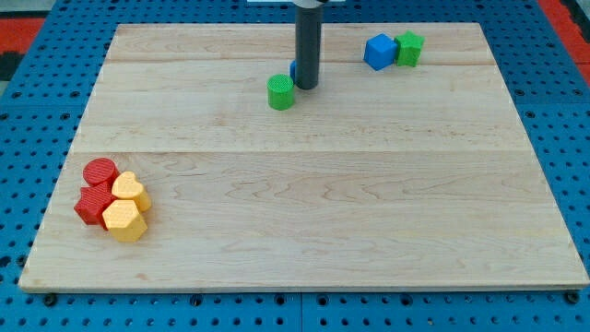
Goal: Place the blue triangle horizontally left to the blue cube
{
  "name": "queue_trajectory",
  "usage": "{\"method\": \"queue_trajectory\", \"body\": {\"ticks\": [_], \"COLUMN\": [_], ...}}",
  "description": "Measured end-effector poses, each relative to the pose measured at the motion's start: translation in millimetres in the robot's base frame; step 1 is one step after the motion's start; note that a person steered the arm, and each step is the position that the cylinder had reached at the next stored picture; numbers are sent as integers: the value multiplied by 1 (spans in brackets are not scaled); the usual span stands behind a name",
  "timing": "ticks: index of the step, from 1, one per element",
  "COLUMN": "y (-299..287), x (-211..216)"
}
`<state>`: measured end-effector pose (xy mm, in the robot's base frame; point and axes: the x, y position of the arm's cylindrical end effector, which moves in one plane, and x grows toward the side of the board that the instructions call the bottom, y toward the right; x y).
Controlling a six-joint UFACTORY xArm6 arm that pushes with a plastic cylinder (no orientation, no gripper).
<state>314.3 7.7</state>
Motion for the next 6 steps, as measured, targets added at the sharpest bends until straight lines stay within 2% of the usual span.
{"method": "queue_trajectory", "body": {"ticks": [3, 4, 5, 6], "y": [1, -23, -77, -59], "x": [-7, 2, -6, -18]}}
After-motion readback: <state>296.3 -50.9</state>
